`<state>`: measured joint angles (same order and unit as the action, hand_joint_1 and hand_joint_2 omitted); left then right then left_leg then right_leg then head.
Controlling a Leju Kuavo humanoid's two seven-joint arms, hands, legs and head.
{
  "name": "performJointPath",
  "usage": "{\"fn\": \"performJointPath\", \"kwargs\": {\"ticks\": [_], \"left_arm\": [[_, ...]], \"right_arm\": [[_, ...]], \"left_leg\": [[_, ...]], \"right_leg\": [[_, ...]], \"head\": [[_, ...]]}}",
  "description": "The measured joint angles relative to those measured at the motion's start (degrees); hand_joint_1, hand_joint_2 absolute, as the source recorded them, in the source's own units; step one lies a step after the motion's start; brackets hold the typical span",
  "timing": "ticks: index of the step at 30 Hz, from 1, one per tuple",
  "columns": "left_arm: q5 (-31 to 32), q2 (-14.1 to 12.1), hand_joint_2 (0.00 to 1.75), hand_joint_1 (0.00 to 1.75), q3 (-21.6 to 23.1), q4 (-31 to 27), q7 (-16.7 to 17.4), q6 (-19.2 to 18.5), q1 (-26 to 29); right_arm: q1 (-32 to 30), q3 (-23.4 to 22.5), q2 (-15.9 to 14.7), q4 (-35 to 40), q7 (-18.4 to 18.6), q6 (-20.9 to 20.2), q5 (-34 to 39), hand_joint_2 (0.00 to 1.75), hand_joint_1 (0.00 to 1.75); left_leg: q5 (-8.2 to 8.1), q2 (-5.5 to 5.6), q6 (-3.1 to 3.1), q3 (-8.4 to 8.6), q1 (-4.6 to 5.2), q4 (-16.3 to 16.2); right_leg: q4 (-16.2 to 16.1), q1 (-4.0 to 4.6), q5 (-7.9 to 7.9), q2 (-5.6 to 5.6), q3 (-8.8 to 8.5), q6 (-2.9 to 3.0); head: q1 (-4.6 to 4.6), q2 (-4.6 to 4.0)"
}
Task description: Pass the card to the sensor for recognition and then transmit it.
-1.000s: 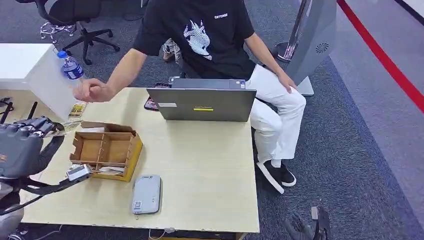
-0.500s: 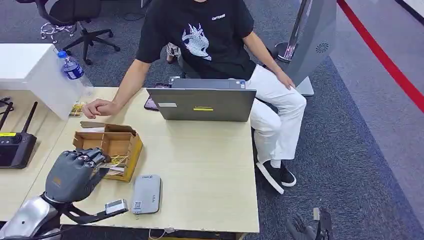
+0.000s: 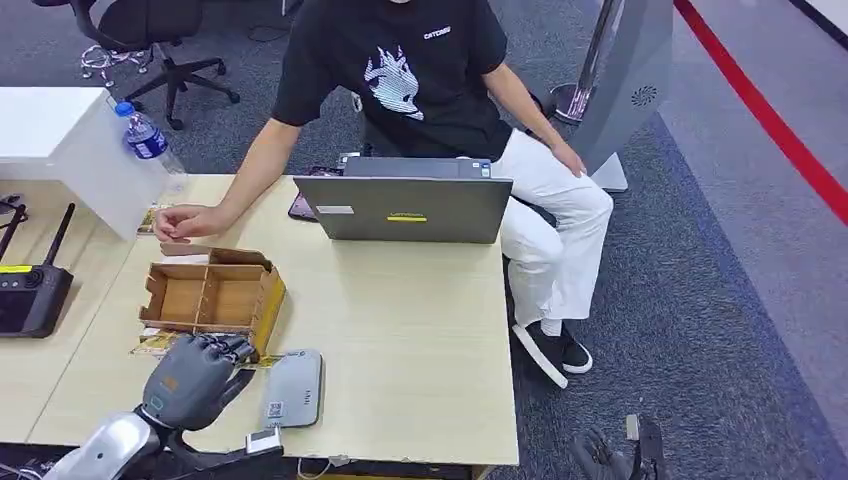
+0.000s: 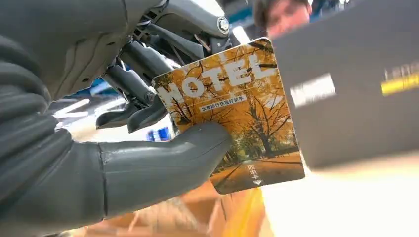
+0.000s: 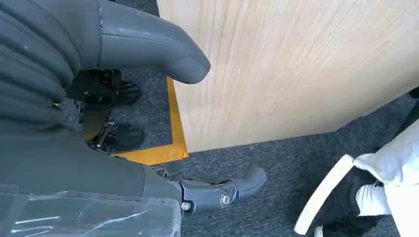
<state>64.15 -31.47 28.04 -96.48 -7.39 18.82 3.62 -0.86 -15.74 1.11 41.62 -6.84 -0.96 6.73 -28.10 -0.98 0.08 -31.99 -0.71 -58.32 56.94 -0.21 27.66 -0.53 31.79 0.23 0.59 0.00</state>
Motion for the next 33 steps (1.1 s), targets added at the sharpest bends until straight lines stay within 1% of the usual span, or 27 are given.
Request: {"fn": "performJointPath", "kwargs": {"ticks": [9, 19, 23, 27, 33], "left_arm": [[-0.98, 1.03, 1.75, 1.75, 1.97, 5.49, 0.26, -1.73, -0.6], [-1.22, 1.77, 1.75, 1.75, 3.17, 9.05, 0.64, -2.67, -1.42], [-1.94, 1.77, 1.75, 1.75, 3.63, 9.73, 0.77, -2.75, -2.02], [-3.61, 1.86, 1.75, 1.75, 3.76, 9.66, 0.26, -1.95, -3.04], [-4.09, 1.86, 1.75, 1.75, 3.63, 7.15, 0.24, -1.05, -6.18]], "right_arm": [[0.51, 0.9, 0.0, -0.09, 0.0, -0.07, 0.02, 1.75, 0.0], [0.66, 2.16, 0.0, -0.11, 0.31, -0.09, 0.39, 1.75, 0.0], [0.76, 2.54, 0.0, -0.09, 0.57, -0.07, 0.39, 1.75, 0.0], [0.76, 3.13, 0.0, -0.09, 0.68, -0.07, 0.37, 1.75, 0.0], [0.79, 3.93, 0.0, -0.11, 0.68, -0.09, 0.37, 1.75, 0.0]], "left_leg": [[0.0, 0.0, 0.0, 0.0, 0.0, 0.0], [0.0, 0.0, 0.0, 0.0, 0.0, 0.0], [0.0, 0.02, 0.0, 0.0, 0.0, 0.0], [0.01, 0.03, 0.0, 0.0, 0.0, 0.0], [0.01, 0.03, 0.0, 0.0, 0.0, -0.01]], "right_leg": [[0.0, 0.0, 0.0, 0.0, 0.0, 0.0], [0.0, 0.0, 0.0, 0.0, 0.01, 0.0], [0.0, 0.0, 0.0, -0.02, 0.01, 0.0], [0.0, 0.0, 0.0, -0.03, 0.01, 0.0], [0.01, 0.0, -0.01, -0.03, 0.0, 0.0]], "head": [[0.02, 0.0], [0.02, 0.0], [0.0, 0.0], [0.02, 0.0], [0.0, 0.0]]}}
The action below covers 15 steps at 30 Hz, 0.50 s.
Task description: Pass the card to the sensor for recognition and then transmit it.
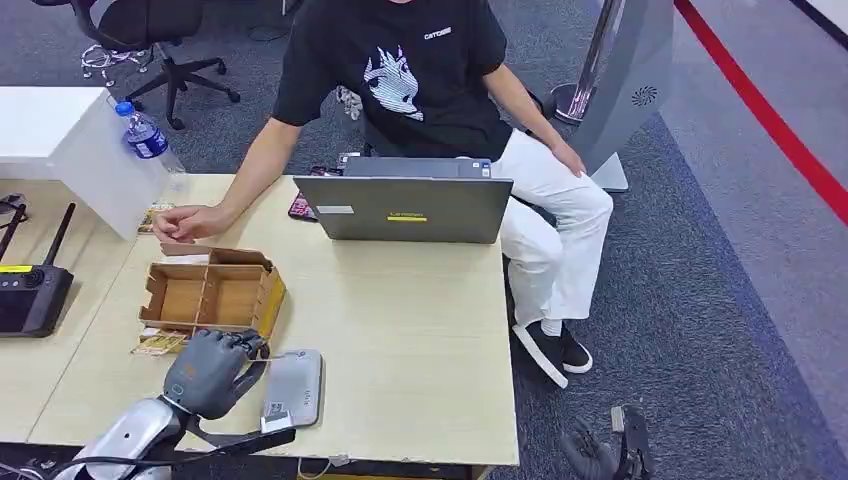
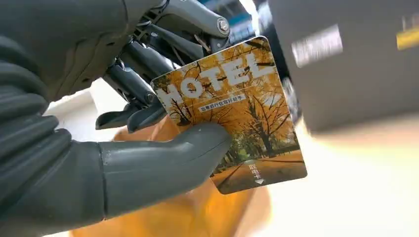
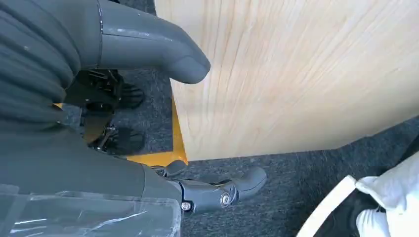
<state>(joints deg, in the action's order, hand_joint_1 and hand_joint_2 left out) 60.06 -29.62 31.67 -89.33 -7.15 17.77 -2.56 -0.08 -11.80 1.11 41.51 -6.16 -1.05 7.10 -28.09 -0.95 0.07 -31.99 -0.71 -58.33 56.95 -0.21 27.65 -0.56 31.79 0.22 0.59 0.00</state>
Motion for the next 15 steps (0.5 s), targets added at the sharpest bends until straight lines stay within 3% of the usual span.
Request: {"fn": "performJointPath", "kwargs": {"ticks": [8, 15], "left_arm": [[1.12, -0.66, 1.75, 1.75, -3.27, -3.76, 1.57, 1.86, -4.47], [-3.89, -1.64, 1.75, 1.75, -9.22, -4.85, 2.27, 2.14, -7.12]], "right_arm": [[0.13, 1.18, 0.0, -0.18, 0.0, 0.13, 0.5, 1.75, 0.0], [0.39, 2.23, 0.0, -0.22, 0.15, 0.52, 0.7, 1.75, 0.0]], "left_leg": [[0.0, -0.02, 0.0, 0.01, 0.0, 0.0], [0.01, -0.04, -0.01, 0.02, -0.01, 0.0]], "right_leg": [[0.01, 0.0, -0.01, 0.01, 0.01, 0.02], [0.03, 0.01, -0.01, 0.03, 0.0, 0.02]], "head": [[0.02, 0.0], [0.02, 0.0]]}}
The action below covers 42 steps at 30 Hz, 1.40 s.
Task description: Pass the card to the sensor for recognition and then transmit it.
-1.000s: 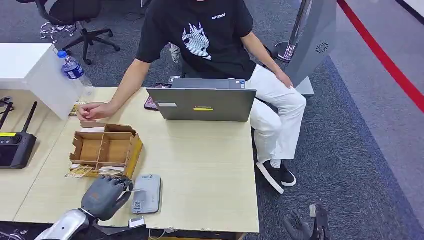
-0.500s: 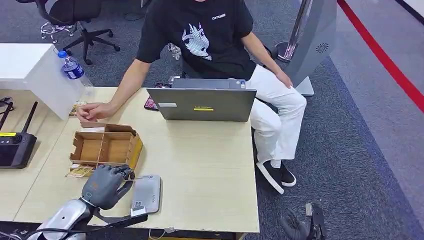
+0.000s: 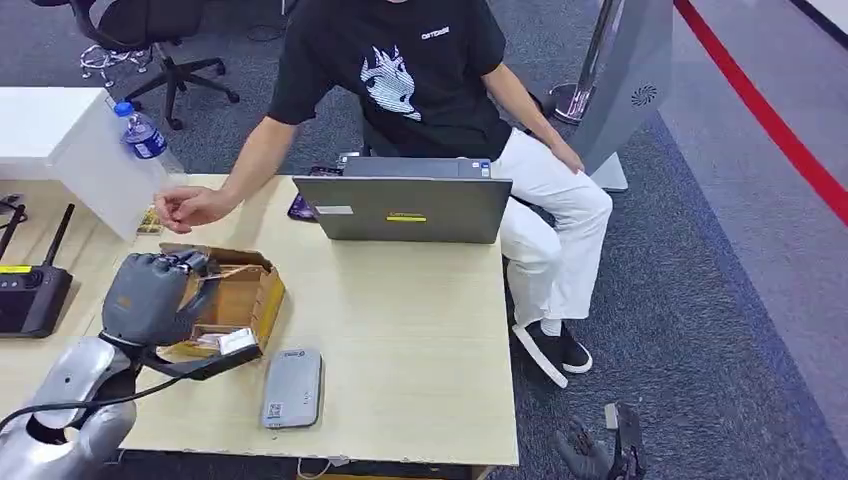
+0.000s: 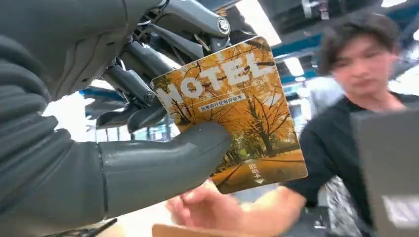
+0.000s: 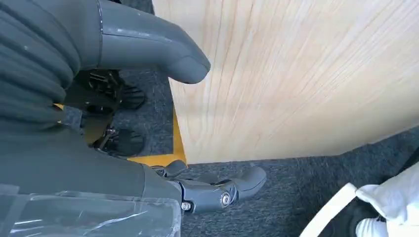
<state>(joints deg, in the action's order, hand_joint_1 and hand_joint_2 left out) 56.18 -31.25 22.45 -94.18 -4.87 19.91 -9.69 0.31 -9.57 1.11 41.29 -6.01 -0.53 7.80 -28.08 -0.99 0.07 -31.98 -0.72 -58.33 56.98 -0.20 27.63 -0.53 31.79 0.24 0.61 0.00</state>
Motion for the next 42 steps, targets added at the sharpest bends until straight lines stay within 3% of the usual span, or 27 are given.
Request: {"fn": "performJointPath", "kwargs": {"ticks": [7, 22, 23, 24, 25, 36, 42], "left_arm": [[-2.17, -0.42, 1.75, 1.75, -4.03, -1.09, -0.46, 0.04, -0.02], [-1.62, -0.29, 1.75, 1.75, -5.86, -1.53, -1.18, 0.09, 0.32], [-1.56, -0.2, 1.75, 1.47, -5.88, -1.53, -1.25, 0.09, 0.32], [-1.42, -0.18, 1.75, 0.66, -5.88, -1.53, -1.33, 0.09, 0.32], [-1.27, -0.15, 1.75, 0.0, -5.88, -1.53, -1.44, 0.09, 0.33], [2.75, 0.31, 1.75, 0.0, -5.47, -3.33, -3.59, 1.33, 3.52], [5.7, 0.15, 1.75, 0.0, -1.52, -5.9, -4.74, 2.65, 7.9]], "right_arm": [[0.0, 0.55, 0.0, 0.0, 0.15, 0.35, -0.09, 1.75, 0.0], [0.0, 0.74, 0.0, 0.0, 0.39, 0.44, -0.07, 1.75, 0.0], [0.0, 0.74, 0.0, 0.0, 0.42, 0.44, -0.07, 1.75, 0.0], [0.0, 0.74, 0.0, 0.0, 0.44, 0.44, -0.04, 1.75, 0.0], [-0.01, 0.74, 0.0, 0.0, 0.44, 0.46, 0.0, 1.75, 0.0], [-0.11, 1.07, -0.02, 0.0, 0.52, 0.55, 0.26, 1.75, 0.0], [-0.58, 1.01, -0.13, 0.13, 0.5, 0.72, 0.41, 1.75, 0.0]], "left_leg": [[0.0, 0.02, 0.0, -0.02, 0.0, 0.0], [0.0, 0.0, 0.0, -0.02, 0.0, 0.0], [-0.01, -0.01, 0.0, -0.02, 0.01, 0.0], [-0.01, -0.02, 0.0, -0.02, 0.01, 0.0], [-0.01, -0.02, 0.01, -0.03, 0.01, 0.0], [-0.02, -0.01, 0.02, -0.06, 0.02, 0.0], [-0.02, -0.01, 0.02, -0.06, 0.01, 0.0]], "right_leg": [[-0.01, 0.0, 0.0, -0.01, 0.0, 0.0], [-0.01, 0.0, 0.0, 0.0, 0.01, 0.0], [0.0, -0.01, 0.0, 0.01, 0.01, 0.0], [-0.01, -0.01, 0.0, 0.01, 0.01, 0.0], [-0.01, 0.0, 0.0, 0.02, 0.01, 0.0], [-0.05, -0.01, 0.01, 0.02, 0.03, 0.0], [-0.06, -0.01, 0.0, 0.01, 0.03, 0.0]], "head": [[-0.02, 0.0], [-0.02, 0.0], [-0.02, 0.0], [0.0, 0.0], [-0.02, 0.0], [0.0, 0.0], [-0.02, 0.0]]}}
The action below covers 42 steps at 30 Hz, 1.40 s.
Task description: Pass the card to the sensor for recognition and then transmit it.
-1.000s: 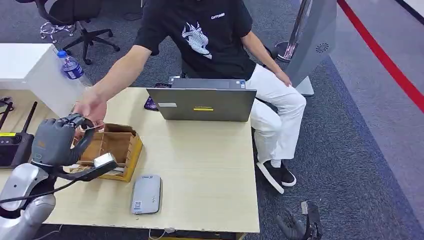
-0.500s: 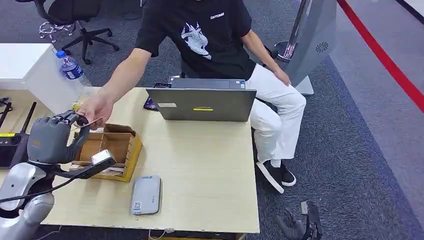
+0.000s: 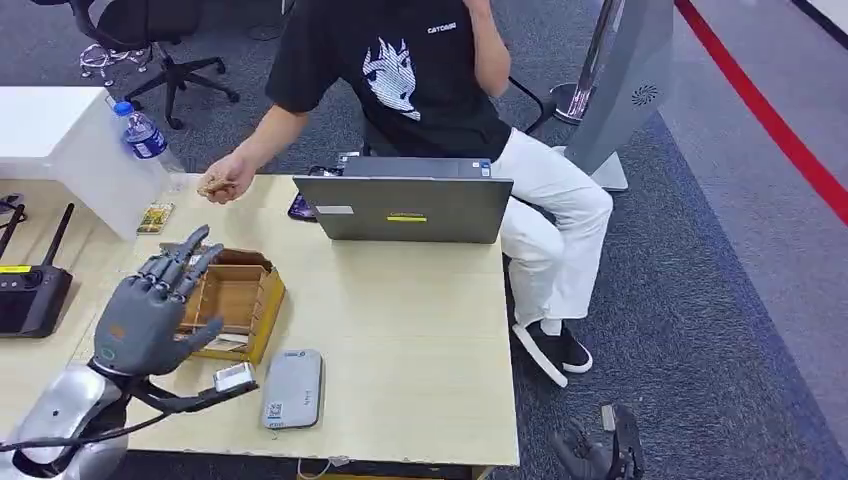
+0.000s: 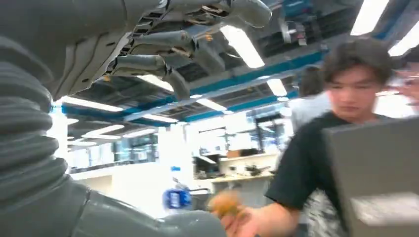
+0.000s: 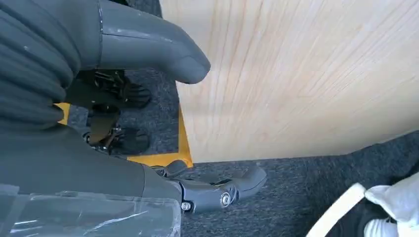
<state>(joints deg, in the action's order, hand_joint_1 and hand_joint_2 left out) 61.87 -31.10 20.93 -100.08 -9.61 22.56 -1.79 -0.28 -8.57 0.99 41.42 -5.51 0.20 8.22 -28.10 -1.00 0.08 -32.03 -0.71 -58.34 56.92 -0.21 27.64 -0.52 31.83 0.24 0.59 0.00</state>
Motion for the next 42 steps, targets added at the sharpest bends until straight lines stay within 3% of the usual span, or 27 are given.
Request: {"fn": "performJointPath", "kwargs": {"ticks": [10, 15, 20, 32, 42], "left_arm": [[2.36, -2.71, 1.75, 0.0, 5.16, -1.64, 0.45, -0.29, 6.33], [1.38, -5.38, 1.75, 0.0, 4.88, -1.97, 2.6, 1.11, 11.58], [-0.96, -6.4, 1.75, 0.0, 2.45, -1.97, 4.61, 3.39, 15.54], [-4.35, -4.46, 1.75, 0.0, -5.7, -0.11, 4.83, 9.31, 18.29], [-1.02, -1.81, 1.75, 0.0, -8.23, 5.7, 4.13, 7.39, 15.88]], "right_arm": [[-0.4, -1.33, -0.22, 0.26, -0.35, -0.2, 0.59, 1.75, 0.0], [-0.74, -2.36, -0.33, 0.31, -0.5, -0.39, 0.48, 1.75, 0.0], [-0.84, -2.78, -0.42, 0.31, -0.5, -0.57, 0.0, 1.75, 0.0], [-0.83, -2.91, -0.42, 0.31, -0.44, -0.98, -0.35, 1.75, 0.0], [-0.18, -2.42, -0.42, 0.15, -0.31, -1.49, -0.15, 1.75, 0.0]], "left_leg": [[0.0, -0.04, 0.0, 0.01, -0.01, 0.0], [0.0, -0.02, -0.01, -0.02, -0.01, 0.01], [0.0, -0.01, -0.01, -0.03, -0.01, 0.01], [0.0, 0.03, 0.0, -0.03, -0.01, 0.01], [0.01, 0.04, -0.01, -0.03, -0.01, 0.01]], "right_leg": [[0.01, 0.01, 0.0, 0.02, 0.01, 0.0], [0.01, 0.01, 0.03, 0.01, 0.03, -0.01], [0.01, 0.01, 0.03, 0.0, 0.02, -0.01], [0.01, 0.0, 0.02, -0.04, -0.01, -0.02], [0.01, 0.01, 0.01, -0.05, -0.01, -0.02]], "head": [[0.0, 0.0], [0.0, 0.0], [0.02, 0.0], [0.0, 0.0], [0.02, 0.0]]}}
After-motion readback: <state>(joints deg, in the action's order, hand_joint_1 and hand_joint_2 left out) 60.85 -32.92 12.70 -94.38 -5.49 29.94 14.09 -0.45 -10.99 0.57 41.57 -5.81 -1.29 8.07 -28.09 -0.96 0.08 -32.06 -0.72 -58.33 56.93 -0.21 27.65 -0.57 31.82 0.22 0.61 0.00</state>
